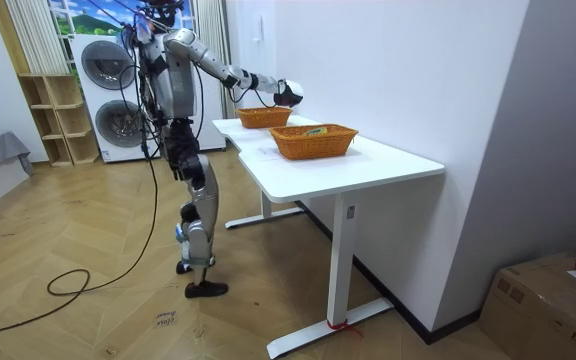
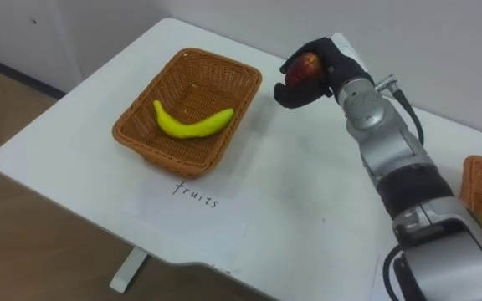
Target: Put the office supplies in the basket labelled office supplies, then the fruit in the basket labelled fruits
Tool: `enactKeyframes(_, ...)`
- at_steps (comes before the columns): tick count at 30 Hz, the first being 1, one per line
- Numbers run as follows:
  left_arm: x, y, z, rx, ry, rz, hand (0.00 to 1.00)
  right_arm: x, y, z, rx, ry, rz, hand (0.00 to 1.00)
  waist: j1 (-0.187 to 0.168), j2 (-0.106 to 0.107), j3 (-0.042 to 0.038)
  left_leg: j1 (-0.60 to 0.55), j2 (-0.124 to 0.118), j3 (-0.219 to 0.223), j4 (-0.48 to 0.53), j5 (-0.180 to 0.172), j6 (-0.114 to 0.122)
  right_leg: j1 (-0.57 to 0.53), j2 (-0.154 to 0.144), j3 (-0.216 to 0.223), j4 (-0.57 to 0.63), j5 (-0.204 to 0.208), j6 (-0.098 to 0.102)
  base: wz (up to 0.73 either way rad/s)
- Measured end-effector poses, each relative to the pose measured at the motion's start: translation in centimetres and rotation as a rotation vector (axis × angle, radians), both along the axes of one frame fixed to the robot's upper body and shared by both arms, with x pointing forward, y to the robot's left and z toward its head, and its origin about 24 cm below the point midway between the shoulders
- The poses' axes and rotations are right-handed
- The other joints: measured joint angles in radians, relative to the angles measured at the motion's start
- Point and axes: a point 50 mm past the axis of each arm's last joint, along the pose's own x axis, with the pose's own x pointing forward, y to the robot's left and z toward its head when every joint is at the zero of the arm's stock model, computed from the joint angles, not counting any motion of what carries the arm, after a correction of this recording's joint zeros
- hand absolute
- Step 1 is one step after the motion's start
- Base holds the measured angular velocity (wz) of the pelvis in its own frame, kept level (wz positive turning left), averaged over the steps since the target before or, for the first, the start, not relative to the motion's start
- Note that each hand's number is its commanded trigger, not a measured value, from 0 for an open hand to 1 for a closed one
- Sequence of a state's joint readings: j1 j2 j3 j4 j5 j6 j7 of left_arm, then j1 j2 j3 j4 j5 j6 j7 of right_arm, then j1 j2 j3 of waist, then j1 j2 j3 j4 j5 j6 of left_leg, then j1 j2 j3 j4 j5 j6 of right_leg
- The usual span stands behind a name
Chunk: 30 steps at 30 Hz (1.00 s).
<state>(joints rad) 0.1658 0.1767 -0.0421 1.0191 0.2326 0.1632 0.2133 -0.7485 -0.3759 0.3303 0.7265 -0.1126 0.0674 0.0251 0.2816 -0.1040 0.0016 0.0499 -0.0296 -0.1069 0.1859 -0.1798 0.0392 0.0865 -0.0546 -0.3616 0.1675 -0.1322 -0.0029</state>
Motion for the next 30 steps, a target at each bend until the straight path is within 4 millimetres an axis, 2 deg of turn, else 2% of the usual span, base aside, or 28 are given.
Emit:
enactKeyframes(8, 0.3, 0.0, 0.2, -0.002, -0.012, -0.007, 0.0, 0.0, 1.3, 1.3, 0.001, -0.051, 0.039, 1.0, -0.001, -0.006, -0.0019, 0.005, 0.0, 0.008, 0.0, 0.002, -0.001, 0.002, 0.0, 0.003, 0.003, 0.0, 0.0, -0.01)
enactKeyframes(12, 0.3, 0.1, 0.2, -0.004, -0.01, -0.007, 0.0, -0.1, 2.3, 2.8, 0.01, -0.105, 0.075, 1.0, -0.001, -0.016, 0.0024, 0.007, -0.001, 0.004, -0.004, 0.002, -0.001, -0.002, 0.001, 0.002, 0.002, 0.0, 0.0, 0.0)
enactKeyframes(17, 0.8, 0.0, 0.2, -0.02, -0.017, -0.009, 0.0, -0.3, 3.4, 4.0, 0.024, -0.154, 0.115, 1.0, 0.0, -0.025, 0.0033, 0.009, -0.001, -0.004, -0.006, 0.002, 0.0, -0.002, 0.001, 0.002, 0.002, 0.0, 0.0, 0.04)
enactKeyframes(20, 0.8, 0.1, 0.2, -0.02, -0.021, 0.004, 0.0, -0.3, 3.9, 3.8, 0.036, -0.151, 0.124, 1.0, 0.003, -0.025, 0.0047, 0.013, -0.001, -0.006, -0.006, 0.001, 0.0, 0.0, 0.0, 0.003, 0.002, 0.0, 0.0, 0.01)
enactKeyframes(23, 0.8, 0.2, 0.2, -0.018, -0.018, 0.006, 0.0, -0.3, 4.1, 3.8, 0.04, -0.148, 0.127, 1.0, 0.003, -0.02, 0.0104, 0.008, -0.002, -0.007, -0.006, 0.0, 0.002, -0.002, -0.002, 0.002, 0.002, -0.001, 0.002, 0.0)
enactKeyframes(28, 0.9, 0.3, 0.3, -0.01, -0.006, 0.01, 0.0, -0.3, 4.6, 3.4, 0.016, -0.132, 0.121, 1.0, 0.009, -0.02, 0.0105, 0.0, -0.001, -0.007, -0.007, 0.0, 0.003, -0.005, -0.001, 0.0, 0.002, -0.003, 0.004, 0.0)
enactKeyframes(30, 1.3, 0.3, 0.3, -0.009, -0.013, 0.008, 0.0, -0.3, 4.7, 3.4, -0.025, -0.138, 0.119, 1.0, 0.023, -0.021, 0.0099, -0.002, -0.001, -0.006, -0.007, 0.0, 0.002, -0.008, -0.001, -0.001, 0.001, -0.003, 0.004, 0.0)
